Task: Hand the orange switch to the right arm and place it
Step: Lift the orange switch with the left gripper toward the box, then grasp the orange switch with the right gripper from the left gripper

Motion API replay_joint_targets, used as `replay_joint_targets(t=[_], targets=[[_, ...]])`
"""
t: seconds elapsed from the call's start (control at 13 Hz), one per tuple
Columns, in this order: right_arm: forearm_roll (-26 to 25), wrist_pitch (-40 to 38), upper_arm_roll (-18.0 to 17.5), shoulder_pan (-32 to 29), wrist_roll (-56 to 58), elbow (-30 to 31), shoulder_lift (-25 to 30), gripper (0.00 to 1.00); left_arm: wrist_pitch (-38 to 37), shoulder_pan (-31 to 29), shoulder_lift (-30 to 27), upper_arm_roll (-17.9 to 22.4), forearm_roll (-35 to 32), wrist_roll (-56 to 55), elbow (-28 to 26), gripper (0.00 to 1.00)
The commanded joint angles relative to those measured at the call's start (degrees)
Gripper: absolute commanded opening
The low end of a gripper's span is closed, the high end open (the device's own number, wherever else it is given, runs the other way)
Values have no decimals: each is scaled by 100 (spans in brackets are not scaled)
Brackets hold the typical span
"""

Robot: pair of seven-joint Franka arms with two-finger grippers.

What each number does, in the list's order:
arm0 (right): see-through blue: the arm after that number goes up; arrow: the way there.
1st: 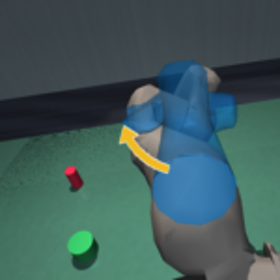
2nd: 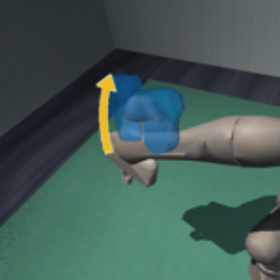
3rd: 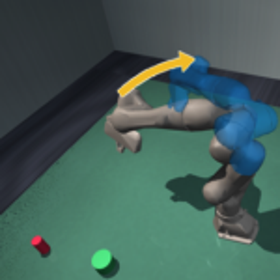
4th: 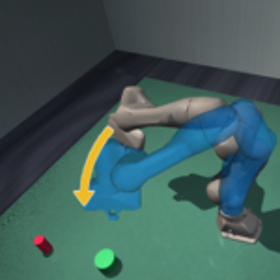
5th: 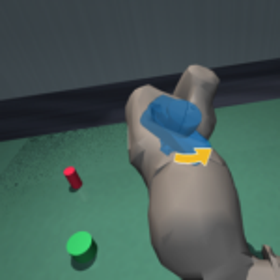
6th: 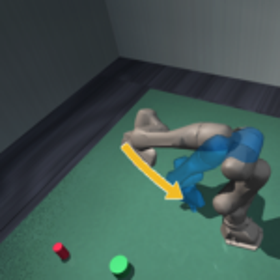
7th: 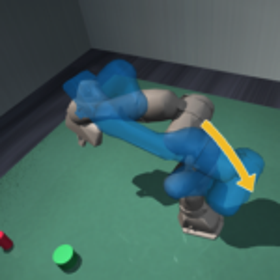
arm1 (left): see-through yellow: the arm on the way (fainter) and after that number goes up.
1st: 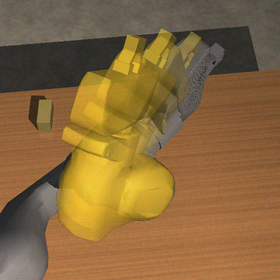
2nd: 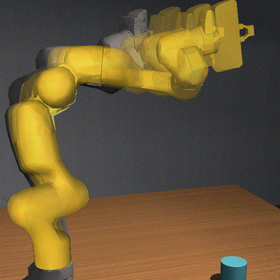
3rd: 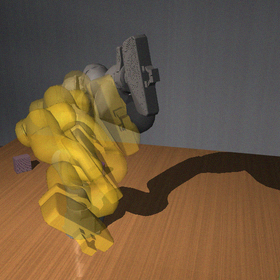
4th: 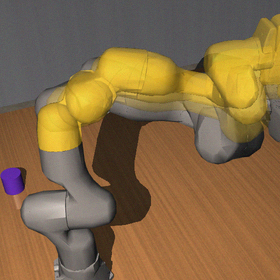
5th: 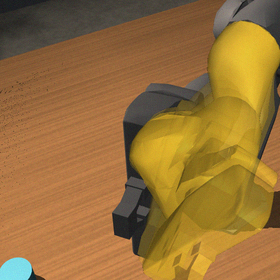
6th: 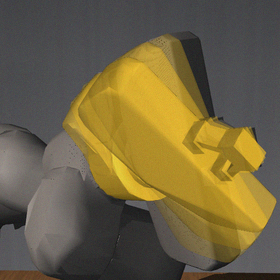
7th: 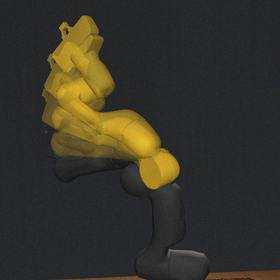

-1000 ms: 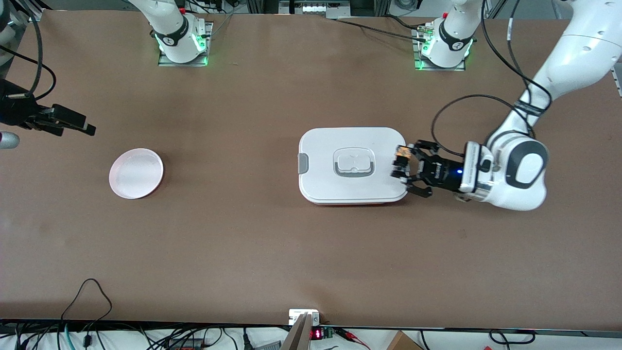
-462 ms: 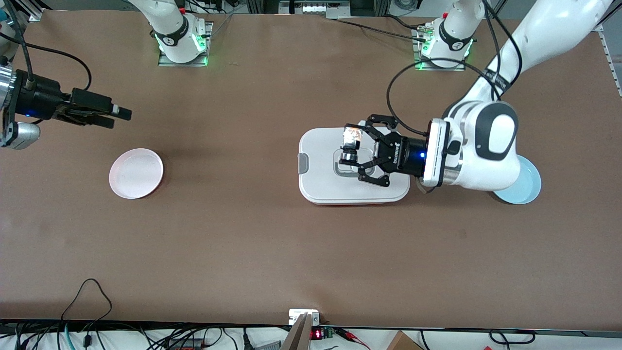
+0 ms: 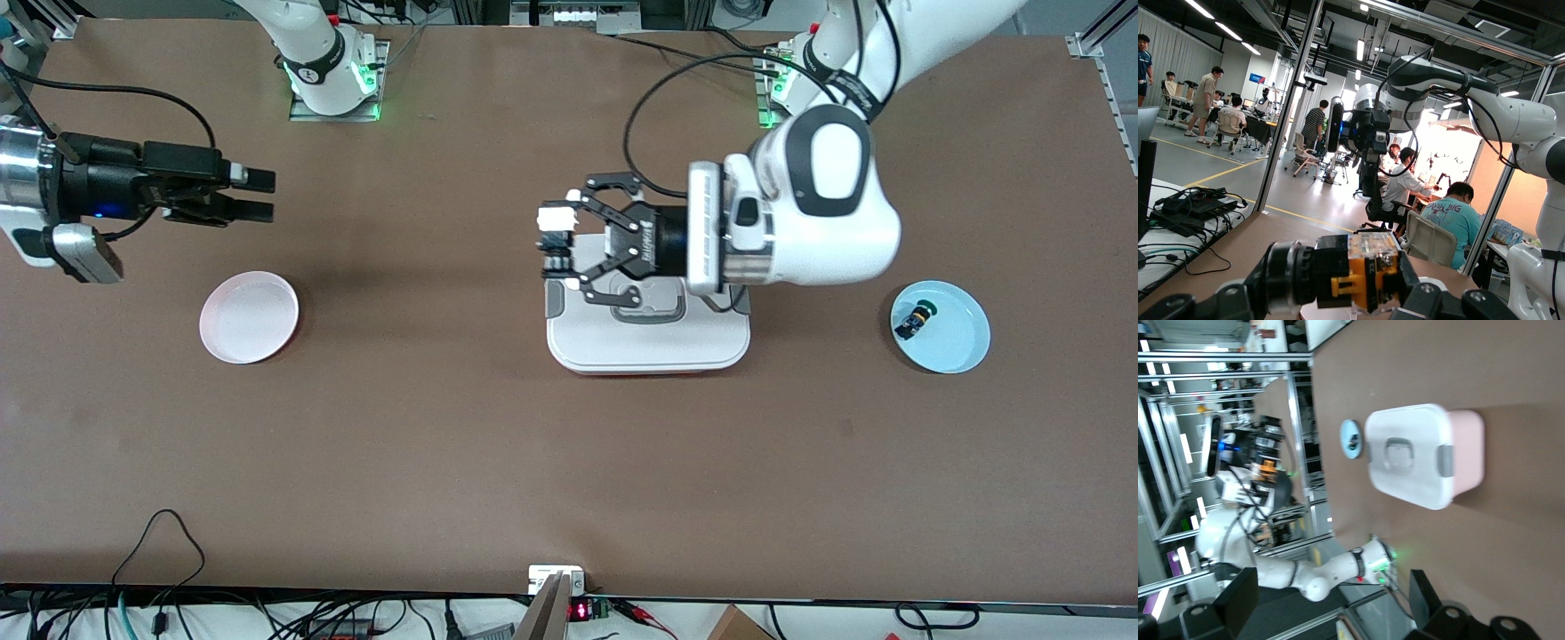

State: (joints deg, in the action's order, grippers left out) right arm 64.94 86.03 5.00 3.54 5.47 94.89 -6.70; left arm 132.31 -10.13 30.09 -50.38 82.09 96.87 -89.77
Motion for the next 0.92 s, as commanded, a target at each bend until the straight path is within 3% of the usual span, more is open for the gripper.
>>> replay_joint_targets(t=[0.0,0.15,0.23,0.85], targets=[[816,-42,28,261,34,108,-217,100,373,309,-73,63,-44,-19,127,0],[1317,-42,28,340,69,345,-393,100,637,546,-144,63,-1110,-53,249,0],[1502,-42,28,384,69,407,-472,100,656,712,-100,63,-1317,-123,476,0],[2944,54,28,911,34,434,-956,100,1245,1198,-56,81,-800,-168,514,0]])
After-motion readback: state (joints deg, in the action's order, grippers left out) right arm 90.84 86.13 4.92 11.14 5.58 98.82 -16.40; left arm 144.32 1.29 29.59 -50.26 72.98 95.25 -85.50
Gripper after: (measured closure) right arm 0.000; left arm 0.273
